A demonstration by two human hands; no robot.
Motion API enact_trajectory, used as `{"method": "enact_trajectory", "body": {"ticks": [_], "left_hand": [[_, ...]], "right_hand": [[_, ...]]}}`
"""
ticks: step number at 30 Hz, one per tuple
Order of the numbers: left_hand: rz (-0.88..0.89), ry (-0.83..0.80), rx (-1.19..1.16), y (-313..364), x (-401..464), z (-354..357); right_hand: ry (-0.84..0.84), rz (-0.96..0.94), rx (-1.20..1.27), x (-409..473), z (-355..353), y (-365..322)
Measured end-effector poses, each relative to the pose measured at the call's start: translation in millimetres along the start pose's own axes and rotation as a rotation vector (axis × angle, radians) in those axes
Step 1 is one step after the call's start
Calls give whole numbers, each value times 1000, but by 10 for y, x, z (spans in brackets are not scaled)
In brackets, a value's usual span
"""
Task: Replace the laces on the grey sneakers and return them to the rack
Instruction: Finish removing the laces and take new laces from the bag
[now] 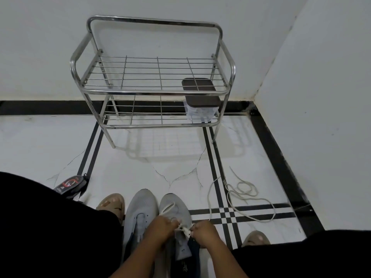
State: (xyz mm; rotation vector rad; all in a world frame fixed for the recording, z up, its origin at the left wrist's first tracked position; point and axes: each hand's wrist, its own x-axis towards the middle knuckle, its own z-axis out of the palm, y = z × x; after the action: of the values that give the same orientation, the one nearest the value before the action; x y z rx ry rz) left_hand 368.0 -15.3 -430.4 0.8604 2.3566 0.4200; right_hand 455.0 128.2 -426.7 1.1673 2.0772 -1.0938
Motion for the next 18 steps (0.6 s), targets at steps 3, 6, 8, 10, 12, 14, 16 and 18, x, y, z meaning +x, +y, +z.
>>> {"method": "enact_trajectory", "body": {"ticks": [3, 6, 8, 10, 12, 14, 16, 18], "left_hand": [[-5, 34, 223, 90, 70, 78], [-189, 36, 98, 254, 70, 134], [-570, 196, -605, 269, 114, -51], [-789, 312, -1457, 188, 146, -346], [-771, 369, -1784, 70, 201, -507], [-643, 174, -1132, 122, 211, -577], [-377, -39, -464, 185, 210, -381], [-189, -224, -111, 290, 122, -118]], "right_hand": [[-30, -47, -36, 11, 38, -50], [-34, -49, -22, 42, 55, -14], [-22, -24, 25, 41, 34, 16], [-7, 8, 86, 50, 27, 44], [-16, 38, 145, 57, 22, 41], [-34, 18, 149, 64, 25, 14], [-31, -28, 113, 62, 41, -24], [-21, -50, 85, 50, 62, -31]]}}
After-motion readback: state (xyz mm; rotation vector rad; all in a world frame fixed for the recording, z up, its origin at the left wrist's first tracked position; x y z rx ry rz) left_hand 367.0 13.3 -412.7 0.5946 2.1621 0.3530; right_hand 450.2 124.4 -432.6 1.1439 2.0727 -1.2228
